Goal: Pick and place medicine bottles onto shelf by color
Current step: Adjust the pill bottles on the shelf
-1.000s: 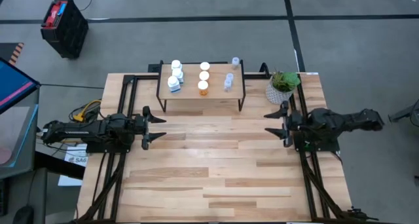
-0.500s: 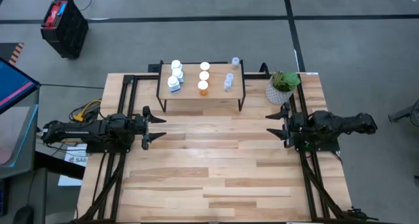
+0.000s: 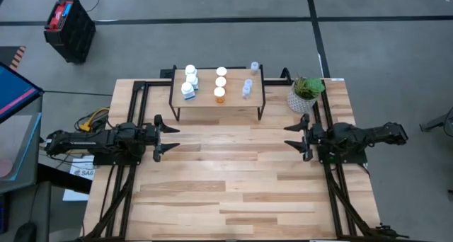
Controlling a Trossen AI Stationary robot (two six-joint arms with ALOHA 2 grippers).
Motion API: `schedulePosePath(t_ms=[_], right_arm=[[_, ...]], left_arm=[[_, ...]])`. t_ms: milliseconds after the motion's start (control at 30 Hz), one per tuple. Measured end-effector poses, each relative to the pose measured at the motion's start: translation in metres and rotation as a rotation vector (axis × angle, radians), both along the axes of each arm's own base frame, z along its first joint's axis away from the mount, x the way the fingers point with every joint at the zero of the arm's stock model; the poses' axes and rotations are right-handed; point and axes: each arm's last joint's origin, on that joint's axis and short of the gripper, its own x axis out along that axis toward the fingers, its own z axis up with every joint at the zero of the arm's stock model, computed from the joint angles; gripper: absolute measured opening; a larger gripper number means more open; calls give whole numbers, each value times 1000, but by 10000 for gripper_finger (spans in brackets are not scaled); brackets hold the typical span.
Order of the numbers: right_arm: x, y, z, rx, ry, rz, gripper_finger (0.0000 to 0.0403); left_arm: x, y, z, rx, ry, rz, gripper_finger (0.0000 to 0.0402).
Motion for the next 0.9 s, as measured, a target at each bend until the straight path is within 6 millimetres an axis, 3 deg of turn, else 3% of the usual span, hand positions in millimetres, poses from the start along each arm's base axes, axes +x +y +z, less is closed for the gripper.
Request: schedulePosePath(t_ms=[467,900], right_arm=[[1,0,-6,-42,69,1,276],[1,1,-6,110,59,23,276]], left_arm=[[0,0,0,0,0,0,254],[0,-4,1,-10,-9,-124,254]])
